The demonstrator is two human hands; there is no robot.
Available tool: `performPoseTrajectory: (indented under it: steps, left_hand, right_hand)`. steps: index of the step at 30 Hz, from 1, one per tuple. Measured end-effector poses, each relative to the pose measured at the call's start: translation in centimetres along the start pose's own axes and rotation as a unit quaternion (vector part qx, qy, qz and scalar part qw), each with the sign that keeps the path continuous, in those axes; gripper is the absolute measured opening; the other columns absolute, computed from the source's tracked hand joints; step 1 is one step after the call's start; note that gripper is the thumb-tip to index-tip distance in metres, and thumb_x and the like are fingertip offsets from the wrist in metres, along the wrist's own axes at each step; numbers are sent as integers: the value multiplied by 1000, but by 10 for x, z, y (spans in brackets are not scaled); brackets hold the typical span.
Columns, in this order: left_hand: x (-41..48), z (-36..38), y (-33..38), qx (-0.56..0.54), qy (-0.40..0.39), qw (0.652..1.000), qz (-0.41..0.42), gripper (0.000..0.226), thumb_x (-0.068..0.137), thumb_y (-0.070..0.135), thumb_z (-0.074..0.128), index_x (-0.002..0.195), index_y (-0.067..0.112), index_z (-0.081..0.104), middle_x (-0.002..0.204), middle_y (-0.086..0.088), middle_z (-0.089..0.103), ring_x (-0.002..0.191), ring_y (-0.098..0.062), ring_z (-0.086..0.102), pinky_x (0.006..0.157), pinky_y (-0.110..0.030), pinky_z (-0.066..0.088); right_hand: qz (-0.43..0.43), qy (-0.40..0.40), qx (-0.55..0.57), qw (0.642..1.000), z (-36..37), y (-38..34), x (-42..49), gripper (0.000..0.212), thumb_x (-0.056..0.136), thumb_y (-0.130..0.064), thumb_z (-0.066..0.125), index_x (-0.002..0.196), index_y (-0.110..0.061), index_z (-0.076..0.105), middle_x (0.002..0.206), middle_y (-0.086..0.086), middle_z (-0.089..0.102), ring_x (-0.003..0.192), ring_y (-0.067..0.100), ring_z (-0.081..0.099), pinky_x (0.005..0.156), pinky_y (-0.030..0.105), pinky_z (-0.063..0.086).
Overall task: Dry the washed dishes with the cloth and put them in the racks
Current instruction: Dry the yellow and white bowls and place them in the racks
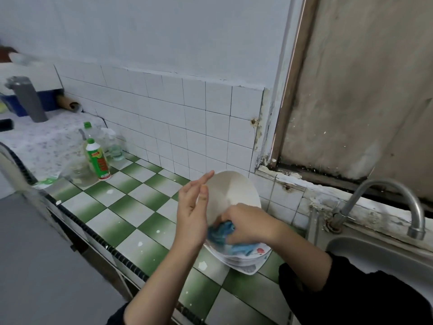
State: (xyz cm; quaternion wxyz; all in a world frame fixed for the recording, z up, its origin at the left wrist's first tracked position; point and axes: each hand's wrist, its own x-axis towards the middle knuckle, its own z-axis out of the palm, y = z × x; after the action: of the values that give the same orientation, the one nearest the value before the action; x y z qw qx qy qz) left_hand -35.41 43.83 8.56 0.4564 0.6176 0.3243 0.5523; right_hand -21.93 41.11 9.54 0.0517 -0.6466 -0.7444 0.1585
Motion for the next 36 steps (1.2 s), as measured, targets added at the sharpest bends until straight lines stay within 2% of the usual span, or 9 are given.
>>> performPoseTrajectory:
  steps: [3,6,9,14,17,21,27,34,36]
  left_hand:
    - [-13,6,-3,-11,-14,999,-31,27,92,40,46,116,49,58,123,-3,47,118,-1,48,108,-22,36]
    - [-15,22,6,-13,-23,999,-33,27,101,22,48,119,39,59,127,-10,48,106,17,46,99,-6,36]
    - [-4,17,15,-13,-10,1000,-26,24,97,33,49,112,47,62,119,-8,51,110,0,52,101,-17,40]
    - [1,6,18,-72,-8,996,-56,24,98,35,51,113,42,68,124,1,62,122,-9,53,106,-32,42]
    - [-12,29,31,-111,-31,992,-54,23,101,26,50,110,35,68,115,6,67,113,-5,59,94,-20,48]
    - [-9,42,43,-80,-7,996,-30,24,94,42,52,111,44,69,123,-12,55,120,-9,53,105,-32,44]
    - [5,22,41,-160,-17,982,-100,21,100,25,50,104,29,70,111,-1,71,97,-15,65,81,-25,54]
    - [5,34,45,-94,-127,976,-150,25,102,23,46,111,27,69,105,8,73,96,-8,68,83,-22,56]
    - [9,34,50,-90,-135,975,-152,26,102,21,45,113,23,69,100,6,74,91,-7,69,78,-22,57]
  right_hand:
    - [115,148,-127,974,3,12,3,39,88,-17,58,123,-31,64,120,0,57,113,26,52,86,31,43]
    - [20,366,159,917,14,2,10,36,77,-11,65,112,-18,69,106,-4,63,100,10,60,84,20,45]
    - [-79,219,375,897,14,-9,-1,33,65,-11,66,96,-24,67,85,-14,66,79,-7,60,74,12,45]
    - [-63,195,130,970,1,24,-8,31,64,-13,71,92,-26,75,96,-10,68,92,12,63,87,36,51]
    - [10,476,307,824,-6,8,-7,36,71,0,74,81,-33,65,92,-10,66,89,13,63,82,29,53]
    - [-75,375,518,766,-11,-11,-17,42,78,14,65,89,-26,67,87,-4,71,84,12,65,80,26,52]
    - [-148,66,48,986,-24,31,-40,36,67,0,58,90,-24,73,98,-14,67,92,10,58,83,34,52]
    - [-372,394,-359,760,-51,70,-28,12,93,-1,62,96,-11,68,111,14,69,92,37,60,69,39,55]
    - [-356,400,-370,759,-44,67,-24,9,90,-2,67,93,-11,70,111,12,69,91,36,63,72,39,54]
